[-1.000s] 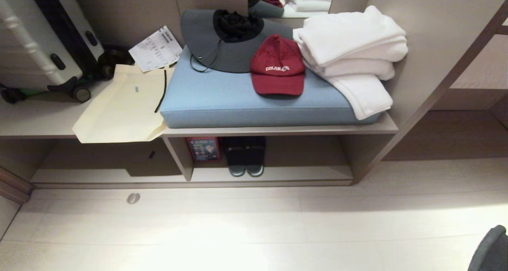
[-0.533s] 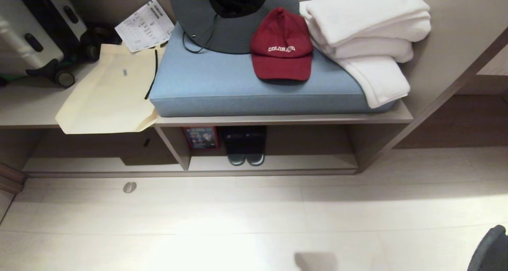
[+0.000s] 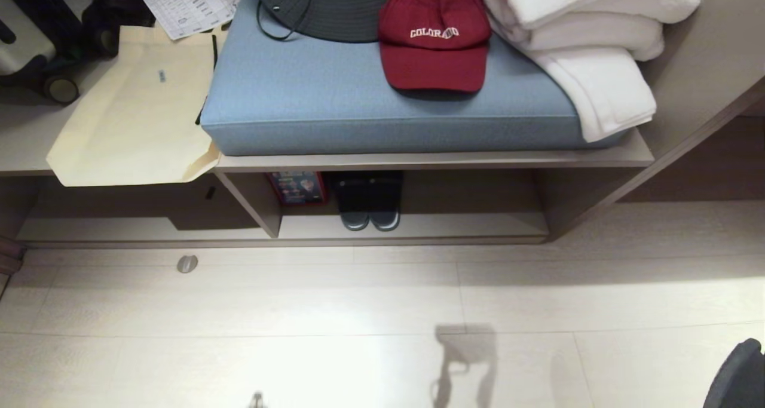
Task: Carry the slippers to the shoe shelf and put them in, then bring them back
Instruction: Place the slippers into the shoe cabinet
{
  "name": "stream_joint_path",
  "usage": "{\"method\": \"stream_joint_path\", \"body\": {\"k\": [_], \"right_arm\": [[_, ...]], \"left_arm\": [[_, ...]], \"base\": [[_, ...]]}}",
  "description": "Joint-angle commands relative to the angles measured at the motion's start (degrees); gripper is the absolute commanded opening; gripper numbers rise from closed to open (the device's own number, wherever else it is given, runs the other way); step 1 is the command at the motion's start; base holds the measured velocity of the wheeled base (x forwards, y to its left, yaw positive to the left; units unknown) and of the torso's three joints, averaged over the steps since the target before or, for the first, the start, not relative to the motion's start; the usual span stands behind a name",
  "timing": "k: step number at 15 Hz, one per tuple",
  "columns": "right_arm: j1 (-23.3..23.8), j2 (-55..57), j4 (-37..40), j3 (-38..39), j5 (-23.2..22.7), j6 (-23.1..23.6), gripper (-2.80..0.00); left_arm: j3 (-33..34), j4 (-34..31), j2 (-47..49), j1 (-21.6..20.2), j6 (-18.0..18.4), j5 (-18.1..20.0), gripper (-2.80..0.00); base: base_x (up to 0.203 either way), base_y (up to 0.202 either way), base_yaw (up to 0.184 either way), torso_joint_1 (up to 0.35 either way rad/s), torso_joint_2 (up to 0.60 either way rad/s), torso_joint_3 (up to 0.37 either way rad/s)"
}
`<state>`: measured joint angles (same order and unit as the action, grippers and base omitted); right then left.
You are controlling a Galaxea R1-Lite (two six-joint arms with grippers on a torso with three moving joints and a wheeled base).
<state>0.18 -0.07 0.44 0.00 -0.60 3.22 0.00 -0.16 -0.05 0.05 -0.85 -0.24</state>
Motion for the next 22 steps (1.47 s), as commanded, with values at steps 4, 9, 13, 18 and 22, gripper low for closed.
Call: {"method": "stream_joint_path", "body": {"k": [4,9,13,18,22], "right_arm": [[-0.01,-0.10,0.00,0.00,-0.02,0.03,-2.80],[-0.01,-0.10,0.00,0.00,-0.02,0.12,-2.80],[-0.01,-0.10,0.00,0.00,-0.02,0.12,-2.80],[-0.01,-0.10,0.00,0.00,-0.02,0.12,-2.80],[-0.01,-0.10,0.00,0.00,-0.02,0.12,-2.80]], "left_arm": [[0.00,-0.02,0.05,0.03,-0.03,-0.02,-2.80],[0.00,-0.02,0.05,0.03,-0.11,-0.02,-2.80],[0.00,-0.02,0.05,-0.03,-0.03,-0.02,-2.80],[0.00,-0.02,0.05,0.03,-0.03,-0.02,-2.80],[0.00,-0.02,0.05,0.03,-0.03,-0.02,-2.80]], "base": [[0.000,0.000,0.000,0.003,0.00,-0.198],[0.000,0.000,0.000,0.003,0.00,-0.197],[0.000,0.000,0.000,0.005,0.00,-0.196],[0.000,0.000,0.000,0.001,0.00,-0.198],[0.000,0.000,0.000,0.006,0.00,-0.198]]}}
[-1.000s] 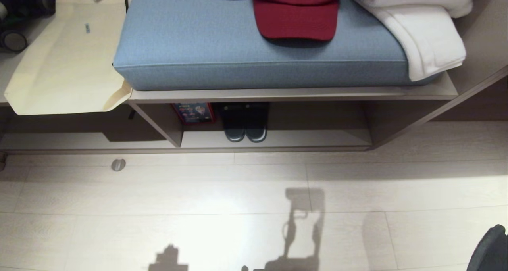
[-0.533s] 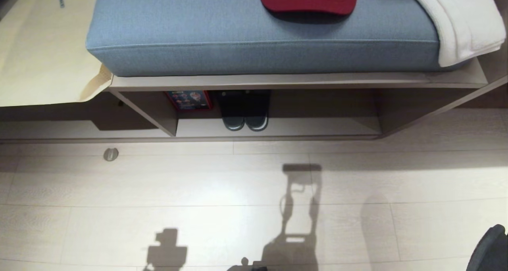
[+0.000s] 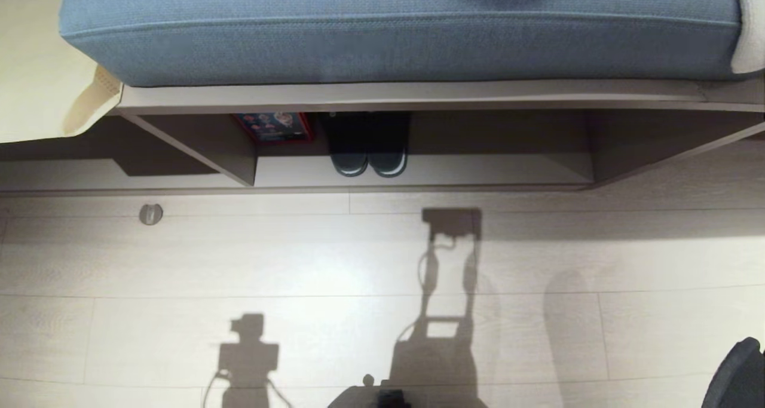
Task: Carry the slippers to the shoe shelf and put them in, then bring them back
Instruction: Place the slippers into the shoe cabinet
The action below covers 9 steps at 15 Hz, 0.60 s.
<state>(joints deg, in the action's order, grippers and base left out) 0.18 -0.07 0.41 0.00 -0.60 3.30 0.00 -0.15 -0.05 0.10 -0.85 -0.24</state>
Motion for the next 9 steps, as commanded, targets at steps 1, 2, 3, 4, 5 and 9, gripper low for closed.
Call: {"method": "stream_joint_path", "body": {"k": [1,2,3,4,5,9], "right_arm": [[-0.01,-0.10,0.02,0.00,-0.01,0.04,-2.80],[-0.01,-0.10,0.02,0.00,-0.01,0.12,-2.80],[-0.01,-0.10,0.02,0.00,-0.01,0.12,-2.80],[-0.01,-0.10,0.02,0.00,-0.01,0.04,-2.80],[-0.01,-0.10,0.02,0.00,-0.01,0.04,-2.80],[-0.01,-0.10,0.02,0.00,-0.01,0.09,-2.80]], "left_arm": [[0.00,-0.03,0.05,-0.01,-0.03,-0.02,-2.80],[0.00,-0.03,0.05,-0.01,-0.03,-0.02,-2.80],[0.00,-0.03,0.05,-0.01,-0.03,-0.02,-2.80],[0.00,-0.03,0.05,-0.01,-0.03,-0.02,-2.80],[0.00,-0.03,0.05,-0.01,-0.03,-0.02,-2.80],[0.00,-0.03,0.05,-0.03,-0.03,-0.02,-2.80]], "base": [[0.000,0.000,0.000,0.001,0.01,-0.201],[0.000,0.000,0.000,0.002,0.01,-0.194],[0.000,0.000,0.000,0.002,0.01,-0.196],[0.000,0.000,0.000,-0.005,0.00,-0.198],[0.000,0.000,0.000,0.004,0.00,-0.193],[0.000,0.000,0.000,0.002,0.00,-0.199]]}}
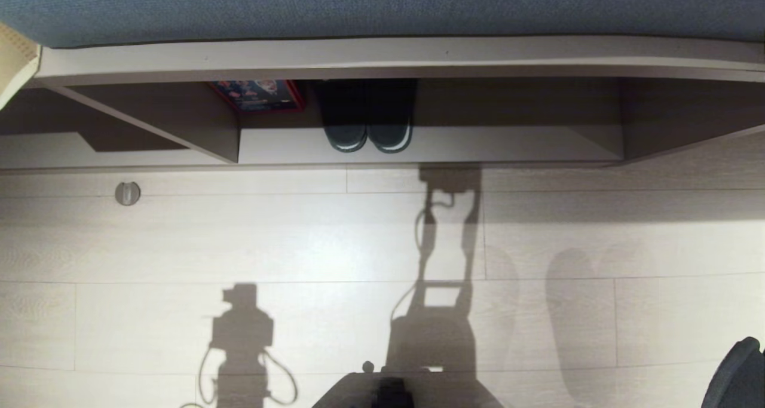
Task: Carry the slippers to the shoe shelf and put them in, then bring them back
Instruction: Place the slippers into the shoe cabinet
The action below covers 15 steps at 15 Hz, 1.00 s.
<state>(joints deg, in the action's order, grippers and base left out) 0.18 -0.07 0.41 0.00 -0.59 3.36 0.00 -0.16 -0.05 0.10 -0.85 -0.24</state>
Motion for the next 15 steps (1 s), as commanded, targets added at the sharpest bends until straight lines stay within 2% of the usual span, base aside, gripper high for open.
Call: {"method": "stream_joint_path", "body": {"k": [1,15], "right_arm": [[-0.01,-0.10,0.02,0.00,-0.03,-0.02,-2.80],[-0.01,-0.10,0.02,0.00,-0.12,0.16,-2.80]], "left_arm": [[0.00,-0.02,0.05,-0.02,-0.03,-0.02,-2.80],[0.00,-0.02,0.05,-0.01,-0.03,-0.02,-2.80]], "base": [[0.000,0.000,0.000,0.006,0.00,-0.206],[0.000,0.000,0.000,0.003,0.00,-0.195]]}}
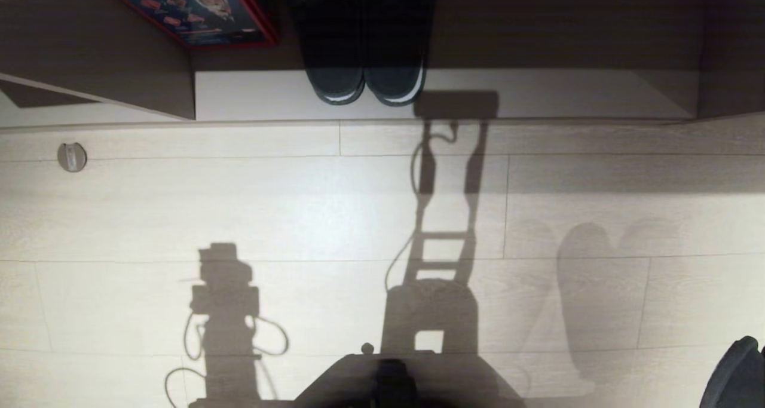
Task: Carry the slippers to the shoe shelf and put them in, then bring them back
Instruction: Place the slippers into the shoe cabinet
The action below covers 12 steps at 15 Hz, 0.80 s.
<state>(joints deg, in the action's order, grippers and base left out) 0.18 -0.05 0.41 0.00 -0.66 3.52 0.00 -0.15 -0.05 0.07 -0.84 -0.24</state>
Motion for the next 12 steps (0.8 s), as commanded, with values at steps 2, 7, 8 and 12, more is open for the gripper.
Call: {"method": "stream_joint_path", "body": {"k": [2,7,8,12], "right_arm": [[-0.01,-0.13,0.02,0.00,-0.04,0.17,-2.80],[-0.01,-0.13,0.02,0.00,-0.04,0.17,-2.80],[-0.01,-0.13,0.02,0.00,-0.04,0.17,-2.80],[-0.01,-0.13,-0.44,-0.03,-0.41,0.42,-2.80]], "left_arm": [[0.00,-0.02,0.05,0.02,-0.04,-0.02,-2.80],[0.00,-0.02,0.05,0.02,-0.04,-0.02,-2.80],[0.00,-0.02,0.05,0.02,-0.04,-0.02,-2.80],[0.00,-0.02,0.05,0.02,0.09,-0.02,-2.80]], "base": [[0.000,0.000,0.000,0.008,0.00,-0.192],[0.000,0.000,0.000,0.002,0.00,-0.097],[0.000,0.000,0.000,0.000,0.00,0.000],[0.000,0.000,0.000,0.000,0.00,0.000]]}}
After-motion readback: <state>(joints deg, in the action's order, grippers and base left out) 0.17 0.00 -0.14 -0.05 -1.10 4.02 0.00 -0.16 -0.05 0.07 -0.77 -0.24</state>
